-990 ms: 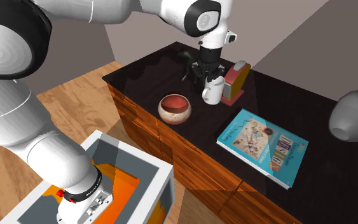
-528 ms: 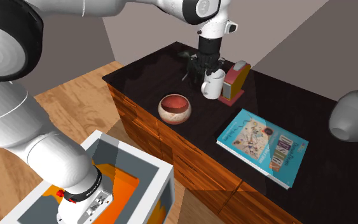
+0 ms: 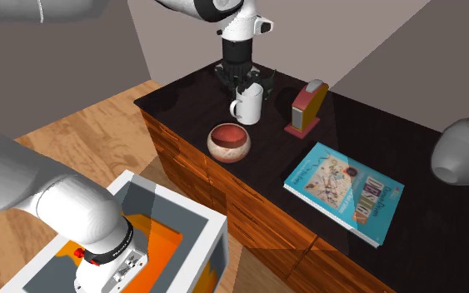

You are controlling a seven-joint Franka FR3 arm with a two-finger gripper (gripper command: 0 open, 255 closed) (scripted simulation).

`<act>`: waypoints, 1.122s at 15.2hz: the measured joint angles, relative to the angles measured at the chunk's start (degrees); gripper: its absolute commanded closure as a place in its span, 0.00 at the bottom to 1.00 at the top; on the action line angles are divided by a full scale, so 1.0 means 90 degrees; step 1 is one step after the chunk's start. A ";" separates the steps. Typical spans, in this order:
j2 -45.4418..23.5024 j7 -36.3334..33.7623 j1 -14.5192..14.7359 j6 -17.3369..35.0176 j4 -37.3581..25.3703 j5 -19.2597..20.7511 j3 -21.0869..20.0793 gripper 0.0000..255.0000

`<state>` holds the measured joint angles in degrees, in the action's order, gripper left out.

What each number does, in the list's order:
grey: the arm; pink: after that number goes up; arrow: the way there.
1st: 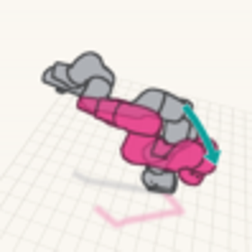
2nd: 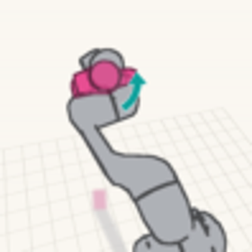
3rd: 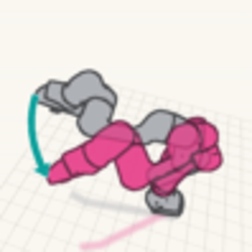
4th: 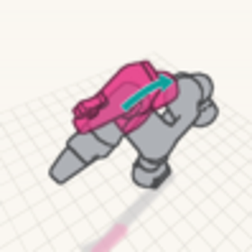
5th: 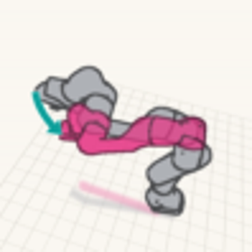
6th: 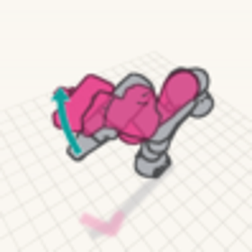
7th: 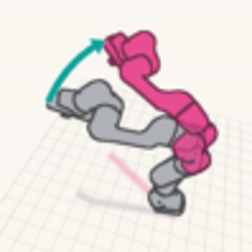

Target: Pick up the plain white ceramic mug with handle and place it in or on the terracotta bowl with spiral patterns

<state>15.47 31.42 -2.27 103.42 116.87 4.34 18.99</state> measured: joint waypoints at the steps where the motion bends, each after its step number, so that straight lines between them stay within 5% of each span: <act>1: 0.0212 -0.0171 0.0035 -0.0048 0.0162 0.0037 -0.0115 1.00; 6: 0.1044 -0.0841 0.0165 -0.0264 0.0788 0.0089 -0.0615 1.00; 17: 0.1096 -0.0915 0.0149 0.0602 0.1714 0.0130 -0.0602 1.00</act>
<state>25.34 23.18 -0.93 108.84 132.30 5.51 13.56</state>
